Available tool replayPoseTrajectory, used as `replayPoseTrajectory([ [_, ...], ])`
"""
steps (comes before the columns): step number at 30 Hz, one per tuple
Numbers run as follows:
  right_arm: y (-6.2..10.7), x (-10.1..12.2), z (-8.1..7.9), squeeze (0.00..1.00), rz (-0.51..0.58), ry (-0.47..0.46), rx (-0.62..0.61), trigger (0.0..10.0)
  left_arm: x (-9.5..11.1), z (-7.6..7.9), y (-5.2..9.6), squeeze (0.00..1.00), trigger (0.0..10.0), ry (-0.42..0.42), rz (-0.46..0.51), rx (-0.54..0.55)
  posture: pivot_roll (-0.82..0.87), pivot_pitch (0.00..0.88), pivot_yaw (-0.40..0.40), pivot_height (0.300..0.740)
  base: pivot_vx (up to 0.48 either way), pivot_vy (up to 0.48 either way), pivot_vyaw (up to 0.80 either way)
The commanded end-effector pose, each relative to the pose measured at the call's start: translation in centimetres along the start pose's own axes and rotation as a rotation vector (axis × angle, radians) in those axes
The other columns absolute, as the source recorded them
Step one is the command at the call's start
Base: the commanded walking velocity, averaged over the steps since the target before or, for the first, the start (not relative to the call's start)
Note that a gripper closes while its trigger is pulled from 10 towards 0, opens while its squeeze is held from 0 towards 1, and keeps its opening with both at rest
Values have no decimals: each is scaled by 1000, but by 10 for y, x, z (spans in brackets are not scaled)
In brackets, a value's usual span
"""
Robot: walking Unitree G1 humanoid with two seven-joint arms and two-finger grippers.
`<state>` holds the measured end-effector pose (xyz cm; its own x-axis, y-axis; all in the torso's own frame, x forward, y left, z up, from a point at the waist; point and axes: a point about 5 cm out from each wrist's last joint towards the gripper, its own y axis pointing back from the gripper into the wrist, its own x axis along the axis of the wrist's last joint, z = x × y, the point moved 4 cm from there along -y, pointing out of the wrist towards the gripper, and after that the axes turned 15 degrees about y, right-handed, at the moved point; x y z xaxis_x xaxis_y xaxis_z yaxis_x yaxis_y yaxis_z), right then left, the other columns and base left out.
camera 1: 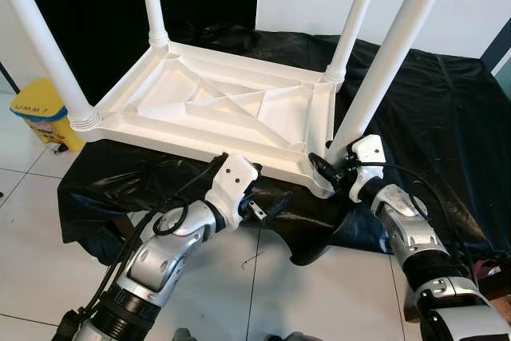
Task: Building children table
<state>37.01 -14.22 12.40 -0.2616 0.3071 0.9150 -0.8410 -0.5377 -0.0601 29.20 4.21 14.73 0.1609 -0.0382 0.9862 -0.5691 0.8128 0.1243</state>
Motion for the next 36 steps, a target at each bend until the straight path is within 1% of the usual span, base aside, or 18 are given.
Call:
replayPoseTrajectory([
  [1, 6, -16, -6, 0, -68, -1, 19, 39, 2, 7, 0, 0, 10000, -9, -7, -54, 64, 75, -104, 740, 0, 0, 0],
  [2, 7, -18, -6, 0, -75, -4, 12, 39, 2, 6, 0, 0, 10000, -9, -8, -54, 64, 76, -103, 740, 0, 0, 0],
  [3, 8, -19, -6, 0, -78, -5, 9, 7686, 2, 6, 0, 0, 10000, -9, -8, -54, 64, 76, -103, 740, 0, 0, 0],
  [4, 9, -21, -5, 0, -89, -7, -12, 10000, 2, 6, 0, 0, 10000, -12, -12, -54, 62, 76, -101, 740, 0, 0, 0],
  [7, 13, -29, 0, 0, -138, -5, -102, 10000, 0, 7, 0, 0, 10000, -16, -18, -60, 58, 77, -100, 740, 0, 0, 0],
  [8, 15, -32, 1, 0, -164, -20, -155, 10000, 0, 7, 0, 0, 10000, -16, -19, -61, 57, 77, -99, 740, 0, 0, 0],
  [10, 15, -32, 1, 0, -164, -20, -155, 10000, 0, 7, 0, 0, 10000, -16, -19, -61, 57, 77, -99, 740, 0, 0, 0],
  [14, 19, -37, 0, 0, -199, -50, -226, 10000, 0, 8, -1, 0, 10000, -16, -20, -65, 55, 77, -97, 740, 0, 0, 0],
  [15, 20, -39, -1, 0, -207, -59, -247, 10000, 0, 8, -1, 0, 10000, -16, -21, -67, 52, 74, -96, 740, 0, 0, 0],
  [16, 23, -41, -4, 0, -226, -72, -296, 10000, 0, 9, -1, 0, 10000, -18, -23, -73, 50, 71, -96, 740, 0, 0, 0],
  [19, 25, -42, -5, 0, -239, -78, -328, 10000, -1, 10, -2, 0, 10000, -20, -24, -77, 50, 71, -96, 740, 0, 0, 0],
  [20, 29, -43, -12, 0, -249, -104, -382, 10000, 0, 10, -2, 0, 10000, -23, -25, -80, 51, 67, -97, 740, 0, 0, 0],
  [23, 31, -44, -15, 0, -252, -114, -401, 10000, 0, 10, -3, 0, 10000, -23, -24, -80, 51, 67, -97, 740, 0, 0, 0],
  [27, 41, -47, -26, 0, -302, -150, -527, 10000, 1, 7, -2, 0, 10000, -34, -29, -77, 51, 63, -96, 740, 0, 0, 0],
  [31, 41, -47, -29, 0, -312, -162, -553, 10000, 1, 6, -2, 0, 10000, -37, -27, -74, 53, 61, -98, 740, 0, 0, 0],
  [36, 38, -44, -35, 0, -321, -192, -592, 10000, 2, 8, -3, 0, 10000, -32, -19, -76, 54, 56, -100, 740, 0, 0, 0],
])
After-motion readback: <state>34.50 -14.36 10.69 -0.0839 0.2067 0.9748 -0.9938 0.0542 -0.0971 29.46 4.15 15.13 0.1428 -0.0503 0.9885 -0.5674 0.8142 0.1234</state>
